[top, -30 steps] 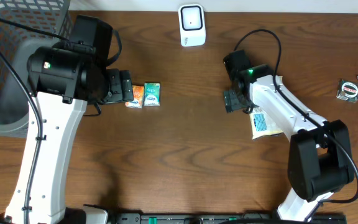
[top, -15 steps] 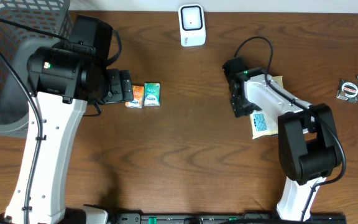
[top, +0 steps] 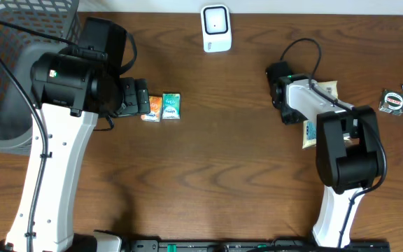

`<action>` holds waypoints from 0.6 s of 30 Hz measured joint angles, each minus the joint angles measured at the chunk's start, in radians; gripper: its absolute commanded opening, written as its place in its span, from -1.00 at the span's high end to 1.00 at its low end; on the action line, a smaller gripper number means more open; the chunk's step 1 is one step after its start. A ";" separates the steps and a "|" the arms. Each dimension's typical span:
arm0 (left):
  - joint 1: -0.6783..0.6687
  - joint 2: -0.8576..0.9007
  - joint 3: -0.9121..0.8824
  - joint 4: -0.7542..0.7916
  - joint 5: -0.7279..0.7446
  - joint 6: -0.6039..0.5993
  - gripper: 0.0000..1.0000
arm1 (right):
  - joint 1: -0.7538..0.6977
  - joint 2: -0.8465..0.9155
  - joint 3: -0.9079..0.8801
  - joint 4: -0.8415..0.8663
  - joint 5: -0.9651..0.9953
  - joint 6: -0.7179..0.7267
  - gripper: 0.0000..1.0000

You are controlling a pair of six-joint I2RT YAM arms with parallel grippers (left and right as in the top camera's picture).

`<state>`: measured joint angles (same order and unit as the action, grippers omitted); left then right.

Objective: Scan the item barcode

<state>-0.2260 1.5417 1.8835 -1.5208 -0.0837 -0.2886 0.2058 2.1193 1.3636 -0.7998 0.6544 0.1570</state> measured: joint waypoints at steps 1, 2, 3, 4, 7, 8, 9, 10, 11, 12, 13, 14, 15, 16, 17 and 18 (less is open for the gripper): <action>0.000 0.000 0.000 0.000 0.000 0.000 -0.96 | -0.002 -0.001 0.003 -0.004 -0.009 0.001 0.98; 0.000 0.000 0.000 0.000 0.000 0.000 -0.96 | -0.003 -0.001 0.007 -0.009 -0.015 0.001 0.98; 0.000 0.000 0.000 0.000 0.000 0.000 -0.96 | -0.006 -0.001 0.014 -0.019 -0.029 0.000 0.98; 0.000 0.000 0.000 0.000 0.000 0.000 -0.96 | -0.008 0.000 0.021 -0.026 -0.041 -0.001 0.98; 0.000 0.000 0.000 0.000 0.000 0.000 -0.96 | -0.027 -0.001 0.056 -0.069 -0.115 -0.005 0.98; 0.000 0.000 0.000 0.000 0.000 0.000 -0.95 | -0.033 -0.002 0.074 -0.091 -0.158 -0.010 0.98; 0.000 0.000 0.000 0.000 0.000 0.000 -0.95 | -0.038 -0.005 0.092 -0.113 -0.210 -0.016 0.98; 0.000 0.000 0.000 0.000 0.000 0.000 -0.96 | -0.041 -0.009 0.113 -0.138 -0.275 -0.028 0.98; 0.000 0.000 0.000 0.000 0.000 0.000 -0.96 | -0.042 -0.014 0.132 -0.156 -0.349 -0.038 0.98; 0.000 0.000 0.000 0.000 0.000 0.000 -0.95 | -0.042 -0.019 0.150 -0.170 -0.434 -0.048 0.98; 0.000 0.000 0.000 0.000 0.000 0.000 -0.96 | -0.039 -0.024 0.171 -0.182 -0.541 -0.061 0.98; 0.000 0.000 0.000 0.000 0.000 0.000 -0.96 | -0.036 -0.028 0.186 -0.187 -0.634 -0.068 0.98; 0.000 0.000 0.000 0.000 0.000 0.000 -0.96 | -0.032 -0.032 0.201 -0.190 -0.754 -0.076 0.98; 0.000 0.000 0.000 0.000 0.000 0.000 -0.96 | -0.029 -0.035 0.209 -0.190 -0.840 -0.080 0.98; 0.000 0.000 0.000 0.000 0.000 0.000 -0.96 | -0.026 -0.040 0.214 -0.187 -0.941 -0.088 0.98; 0.000 0.000 0.000 0.000 0.000 0.000 -0.96 | -0.024 -0.043 0.216 -0.185 -1.023 -0.094 0.98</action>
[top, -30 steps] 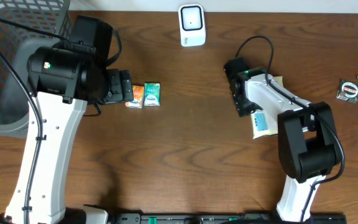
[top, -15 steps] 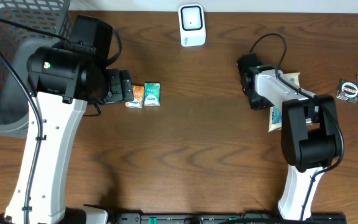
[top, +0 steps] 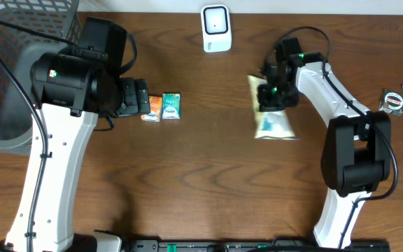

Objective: Scan the item barcode

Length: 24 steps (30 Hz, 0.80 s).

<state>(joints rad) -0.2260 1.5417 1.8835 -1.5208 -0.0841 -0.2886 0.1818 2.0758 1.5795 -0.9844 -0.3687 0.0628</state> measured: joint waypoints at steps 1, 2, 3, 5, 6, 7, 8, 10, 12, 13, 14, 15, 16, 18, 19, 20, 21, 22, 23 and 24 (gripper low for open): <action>0.000 0.000 0.000 0.000 0.000 0.000 -0.95 | 0.002 -0.002 0.001 0.001 -0.100 -0.010 0.98; 0.000 0.000 0.000 0.000 0.000 0.000 -0.96 | 0.002 -0.002 0.002 0.003 -0.176 -0.019 0.98; 0.000 0.000 0.000 0.000 0.000 0.000 -0.95 | 0.002 -0.002 0.001 0.007 -0.269 -0.029 0.98; 0.000 0.000 0.000 0.000 0.000 0.000 -0.96 | -0.002 -0.002 -0.008 0.027 -0.415 -0.046 0.98; 0.000 0.000 0.000 0.000 0.000 0.000 -0.96 | -0.005 -0.003 -0.020 0.039 -0.487 -0.056 0.98; 0.000 0.000 0.000 0.000 0.000 0.000 -0.96 | -0.008 -0.003 -0.029 0.043 -0.531 -0.062 0.98; 0.000 0.000 0.000 0.000 0.000 0.000 -0.95 | -0.013 -0.003 -0.051 0.060 -0.595 -0.071 0.98; 0.000 0.000 0.000 0.000 0.000 0.000 -0.95 | -0.025 -0.004 -0.105 0.104 -0.692 -0.080 0.98; 0.000 0.000 0.000 0.000 0.000 0.000 -0.96 | -0.041 -0.004 -0.171 0.154 -0.759 -0.082 0.98; 0.000 0.000 0.000 0.000 0.000 0.000 -0.95 | -0.050 -0.004 -0.204 0.179 -0.777 -0.080 0.98; 0.000 0.000 0.000 0.000 0.000 0.000 -0.96 | -0.065 -0.004 -0.239 0.202 -0.792 -0.071 0.98; 0.000 0.000 0.000 0.000 0.000 0.000 -0.96 | -0.074 -0.004 -0.251 0.205 -0.791 -0.066 0.98; 0.000 0.000 0.000 0.000 0.000 0.000 -0.96 | -0.092 -0.004 -0.265 0.206 -0.785 -0.055 0.89; 0.000 0.000 0.000 0.000 0.000 0.000 -0.96 | -0.135 -0.004 -0.272 0.204 -0.756 -0.042 0.48; 0.000 0.000 0.000 0.000 0.000 0.000 -0.96 | -0.158 -0.004 -0.272 0.201 -0.743 -0.034 0.46; 0.000 0.000 0.000 0.000 0.000 0.000 -0.95 | -0.182 -0.004 -0.271 0.200 -0.727 -0.030 0.49; 0.000 0.000 0.000 0.000 0.000 0.000 -0.96 | -0.222 -0.004 -0.268 0.198 -0.709 -0.025 0.51; 0.000 0.000 0.000 0.000 0.000 0.000 -0.96 | -0.248 -0.004 -0.262 0.191 -0.697 -0.022 0.52; 0.000 0.000 0.000 0.000 0.000 0.000 -0.96 | -0.275 -0.004 -0.249 0.166 -0.682 -0.019 0.50; 0.000 0.000 0.000 0.000 0.000 0.000 -0.96 | -0.301 -0.004 -0.230 0.135 -0.665 -0.018 0.51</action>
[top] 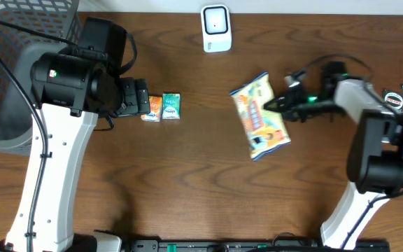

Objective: Scan the item barcode

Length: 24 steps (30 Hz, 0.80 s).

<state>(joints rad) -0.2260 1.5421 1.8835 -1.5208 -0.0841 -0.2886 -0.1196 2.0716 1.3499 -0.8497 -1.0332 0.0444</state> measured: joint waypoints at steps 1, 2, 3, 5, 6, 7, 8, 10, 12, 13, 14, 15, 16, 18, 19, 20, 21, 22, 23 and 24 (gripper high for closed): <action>0.000 0.000 0.000 0.000 0.000 0.000 -0.96 | -0.025 0.000 0.028 -0.039 0.019 0.000 0.54; 0.000 0.000 0.000 0.000 0.000 0.000 -0.96 | -0.053 0.000 0.071 -0.097 0.046 -0.002 0.56; 0.000 0.000 0.000 0.000 0.000 0.000 -0.96 | -0.074 0.000 0.111 -0.135 0.069 -0.001 0.57; 0.000 0.000 0.000 -0.001 0.000 0.000 -0.96 | -0.096 -0.002 0.190 -0.231 0.117 -0.015 0.54; 0.000 0.000 0.000 0.000 0.000 0.000 -0.95 | -0.098 -0.002 0.236 -0.299 0.154 -0.025 0.52; 0.000 0.000 0.000 0.000 0.000 0.000 -0.95 | -0.097 -0.002 0.275 -0.344 0.185 -0.032 0.50; 0.000 0.000 0.000 0.000 0.000 0.000 -0.95 | -0.090 -0.003 0.314 -0.391 0.229 -0.039 0.47; 0.000 0.000 0.000 0.000 0.000 0.000 -0.96 | -0.059 -0.006 0.394 -0.475 0.351 -0.051 0.44; 0.000 0.000 0.000 0.000 0.000 0.000 -0.95 | -0.019 -0.010 0.429 -0.512 0.452 -0.053 0.44; 0.000 0.000 0.000 0.000 0.000 0.000 -0.95 | 0.008 -0.012 0.437 -0.518 0.516 -0.049 0.44; 0.000 0.000 0.000 0.000 0.000 0.000 -0.96 | 0.040 -0.013 0.439 -0.518 0.579 -0.040 0.46; 0.000 0.000 0.000 0.000 0.000 0.000 -0.96 | 0.069 -0.013 0.439 -0.516 0.633 -0.030 0.46; 0.000 0.000 0.000 0.000 0.000 0.000 -0.96 | 0.117 -0.013 0.439 -0.505 0.712 -0.014 0.48; 0.000 0.000 0.000 0.000 0.000 0.000 -0.96 | 0.171 -0.013 0.435 -0.473 0.797 0.006 0.48; 0.000 0.000 0.000 0.000 0.000 0.000 -0.96 | 0.196 -0.013 0.427 -0.448 0.832 0.017 0.48; 0.000 0.000 0.000 0.000 0.000 0.000 -0.96 | 0.221 -0.013 0.409 -0.414 0.869 0.028 0.48; 0.000 0.000 0.000 0.000 0.000 0.000 -0.96 | 0.238 -0.013 0.394 -0.395 0.890 0.036 0.48; 0.000 0.000 0.000 0.000 0.000 0.000 -0.96 | 0.260 -0.013 0.360 -0.358 0.922 0.053 0.50; 0.000 0.000 0.000 0.000 0.000 0.000 -0.96 | 0.274 -0.013 0.333 -0.329 0.942 0.065 0.51; 0.000 0.000 0.000 0.000 0.000 0.000 -0.96 | 0.287 -0.013 0.299 -0.301 0.957 0.077 0.52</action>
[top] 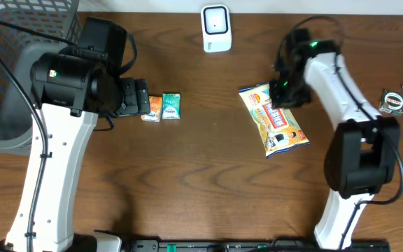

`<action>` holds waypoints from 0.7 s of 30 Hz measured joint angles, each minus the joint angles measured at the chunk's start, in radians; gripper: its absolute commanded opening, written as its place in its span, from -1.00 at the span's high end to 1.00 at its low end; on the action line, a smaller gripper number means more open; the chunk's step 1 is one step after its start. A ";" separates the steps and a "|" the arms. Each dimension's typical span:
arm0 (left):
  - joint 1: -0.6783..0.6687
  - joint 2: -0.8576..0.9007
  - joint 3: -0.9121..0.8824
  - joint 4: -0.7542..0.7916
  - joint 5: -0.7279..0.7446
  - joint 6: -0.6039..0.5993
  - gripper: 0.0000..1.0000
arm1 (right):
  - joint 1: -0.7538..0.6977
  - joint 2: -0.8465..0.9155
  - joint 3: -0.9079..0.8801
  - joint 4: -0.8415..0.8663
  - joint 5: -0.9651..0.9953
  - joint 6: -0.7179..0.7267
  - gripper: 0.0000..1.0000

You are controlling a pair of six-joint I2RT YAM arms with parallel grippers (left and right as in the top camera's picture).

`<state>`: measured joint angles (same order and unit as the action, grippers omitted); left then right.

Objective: Scan the item barcode

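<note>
A white barcode scanner stands at the table's far edge, in the middle. A yellow and blue snack bag lies face up, slanted, to the scanner's front right. My right gripper sits over the bag's upper right edge, shut on it. At the left, my left gripper rests beside a small orange packet and a teal packet. Its dark fingers are too indistinct to read as open or shut.
A grey mesh basket fills the far left corner behind the left arm. At the right edge lie a roll of tape and a pale teal packet.
The right arm has swung back toward the far side, and its gripper now sits at the bag's upper right edge. The bag has shifted slightly right and turned. The left arm is unchanged.
The right gripper was first low over the bag at the right of the table. It then held the bag nearer the middle, in front of the scanner. Later the bag's printed face was turned up, left of the gripper. Now it lies slanted under the gripper.
</note>
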<state>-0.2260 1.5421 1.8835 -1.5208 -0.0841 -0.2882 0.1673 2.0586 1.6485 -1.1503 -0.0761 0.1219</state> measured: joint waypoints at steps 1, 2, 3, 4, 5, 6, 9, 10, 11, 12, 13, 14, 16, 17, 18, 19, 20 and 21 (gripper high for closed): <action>0.000 0.000 0.000 -0.001 0.000 0.000 -0.96 | 0.012 0.000 -0.039 0.038 0.011 0.010 0.52; 0.000 0.000 0.000 0.000 0.000 0.000 -0.95 | 0.021 0.000 -0.077 0.069 0.018 0.018 0.53; 0.000 0.000 0.000 0.000 0.000 0.000 -0.95 | 0.027 0.000 -0.117 0.106 0.019 0.025 0.55; 0.000 0.000 0.000 0.000 0.000 0.000 -0.96 | 0.031 0.000 -0.149 0.135 0.015 0.031 0.55; 0.000 0.000 0.000 0.000 0.000 0.000 -0.96 | 0.032 -0.002 -0.172 0.161 0.008 0.035 0.55; 0.000 0.000 0.000 0.000 0.000 0.000 -0.95 | 0.033 -0.014 -0.189 0.183 0.001 0.039 0.52; 0.000 0.000 0.000 0.000 0.000 0.000 -0.95 | 0.038 -0.040 -0.233 0.215 -0.028 0.049 0.26; 0.000 0.000 0.000 0.000 0.000 0.000 -0.96 | 0.043 -0.042 -0.236 0.214 -0.040 0.049 0.23; 0.000 0.000 0.000 0.000 0.000 0.000 -0.96 | 0.054 -0.044 -0.236 0.205 -0.053 0.056 0.19; 0.000 0.000 0.000 0.000 0.000 0.000 -0.95 | 0.063 -0.044 -0.233 0.190 -0.064 0.059 0.10; 0.000 0.000 0.000 0.000 0.000 0.000 -0.96 | 0.074 -0.043 -0.228 0.168 -0.079 0.065 -0.04; 0.000 0.000 0.000 0.000 0.000 0.000 -0.96 | 0.083 -0.042 -0.220 0.147 -0.093 0.071 -0.18; 0.000 0.000 0.000 0.000 0.000 0.000 -0.96 | 0.100 -0.030 -0.187 0.066 -0.117 0.082 -0.35; 0.000 0.000 0.000 0.000 0.000 0.000 -0.95 | 0.107 -0.020 -0.148 0.020 -0.127 0.087 -0.70; 0.000 0.000 0.000 0.000 0.000 0.000 -0.95 | 0.107 -0.014 -0.115 -0.003 -0.128 0.088 -0.93; 0.000 0.000 0.000 0.000 0.000 0.000 -0.96 | 0.105 -0.012 -0.081 -0.031 -0.122 0.092 -0.99; 0.000 0.000 0.000 0.000 0.000 0.000 -0.96 | 0.102 -0.007 -0.034 -0.060 -0.100 0.094 -0.99; 0.000 0.000 0.000 0.000 0.000 0.000 -0.96 | 0.097 -0.007 0.012 -0.066 -0.074 0.093 -0.99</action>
<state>-0.2260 1.5417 1.8835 -1.5208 -0.0841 -0.2886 0.2642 2.0514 1.6608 -1.2160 -0.1505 0.2150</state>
